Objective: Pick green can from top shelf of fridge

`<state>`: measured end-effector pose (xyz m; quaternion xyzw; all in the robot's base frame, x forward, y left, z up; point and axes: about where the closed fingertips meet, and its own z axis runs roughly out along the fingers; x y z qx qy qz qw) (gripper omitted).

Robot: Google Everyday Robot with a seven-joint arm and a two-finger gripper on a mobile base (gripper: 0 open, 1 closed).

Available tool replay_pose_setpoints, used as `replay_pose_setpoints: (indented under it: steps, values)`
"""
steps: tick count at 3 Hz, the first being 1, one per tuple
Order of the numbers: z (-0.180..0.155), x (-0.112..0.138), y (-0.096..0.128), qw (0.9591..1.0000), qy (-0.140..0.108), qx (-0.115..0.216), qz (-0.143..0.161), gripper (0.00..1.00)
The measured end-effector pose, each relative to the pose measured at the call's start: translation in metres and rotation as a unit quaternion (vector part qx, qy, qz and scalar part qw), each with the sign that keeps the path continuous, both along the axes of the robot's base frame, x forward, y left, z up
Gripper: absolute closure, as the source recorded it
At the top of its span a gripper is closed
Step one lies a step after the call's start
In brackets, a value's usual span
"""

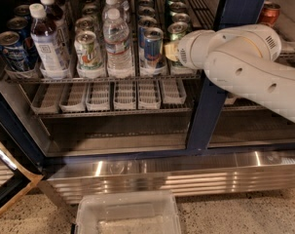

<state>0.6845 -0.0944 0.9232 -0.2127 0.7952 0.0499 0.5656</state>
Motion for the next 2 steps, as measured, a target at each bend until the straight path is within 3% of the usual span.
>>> replay_pose_setpoints:
  steps: [2]
  values:
    - [0.0101, -0.0069, -0.0004, 0.9999, -0.012, 0.002, -0.001, 1.0]
